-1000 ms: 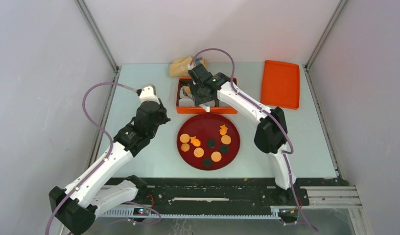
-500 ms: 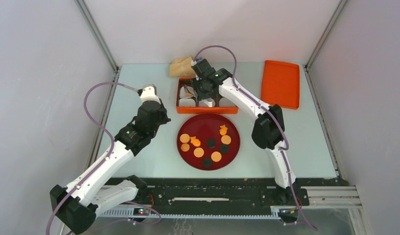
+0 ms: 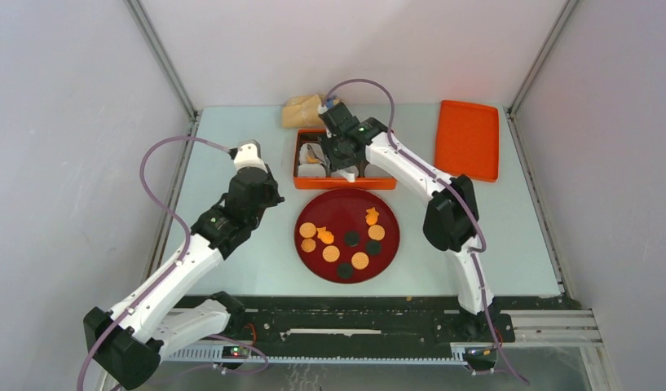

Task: Pack the cookies

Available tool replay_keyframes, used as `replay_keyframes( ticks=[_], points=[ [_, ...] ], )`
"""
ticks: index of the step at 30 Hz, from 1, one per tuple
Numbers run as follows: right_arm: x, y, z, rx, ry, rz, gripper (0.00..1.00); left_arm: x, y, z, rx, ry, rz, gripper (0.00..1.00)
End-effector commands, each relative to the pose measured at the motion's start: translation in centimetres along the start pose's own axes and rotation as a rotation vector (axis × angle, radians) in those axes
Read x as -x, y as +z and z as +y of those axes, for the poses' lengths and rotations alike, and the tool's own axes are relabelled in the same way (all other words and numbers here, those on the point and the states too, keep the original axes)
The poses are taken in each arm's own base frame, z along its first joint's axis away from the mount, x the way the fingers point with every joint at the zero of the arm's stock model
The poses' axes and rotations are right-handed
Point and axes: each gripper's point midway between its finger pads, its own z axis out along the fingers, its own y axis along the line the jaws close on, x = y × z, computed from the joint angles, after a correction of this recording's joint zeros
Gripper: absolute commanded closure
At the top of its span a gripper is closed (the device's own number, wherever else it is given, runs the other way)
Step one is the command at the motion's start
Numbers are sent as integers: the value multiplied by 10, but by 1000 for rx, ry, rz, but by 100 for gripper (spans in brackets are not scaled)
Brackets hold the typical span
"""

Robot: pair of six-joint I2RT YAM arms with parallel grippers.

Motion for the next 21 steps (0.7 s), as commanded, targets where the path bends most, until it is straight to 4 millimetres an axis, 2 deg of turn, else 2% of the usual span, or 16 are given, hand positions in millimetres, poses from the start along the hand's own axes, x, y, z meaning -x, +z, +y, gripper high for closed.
replay_keyframes(
  ticks=[1, 5, 11, 12, 14, 17, 21],
  points=[
    [37, -81, 9, 17, -11, -187, 49, 29, -8, -9, -34, -43, -77, 99],
    [16, -118, 18, 14, -52, -199, 49, 28, -7, -6, -17, -56, -77, 99],
    [-51, -154, 27, 18, -83, -167, 49, 21, -6, -10, -35, -79, -50, 99],
    [-72, -152, 29, 21, -93, -131, 48, 20, -7, -11, -41, -82, -46, 99],
    [-96, -158, 34, 36, -92, -101, 49, 19, -7, -12, -49, -89, -42, 99],
    [-136, -157, 40, 51, -105, -36, 49, 16, -8, -12, -55, -95, -35, 99],
    [-174, -153, 48, 30, -137, 34, 49, 16, -9, -14, -62, -102, -30, 99]
  ],
)
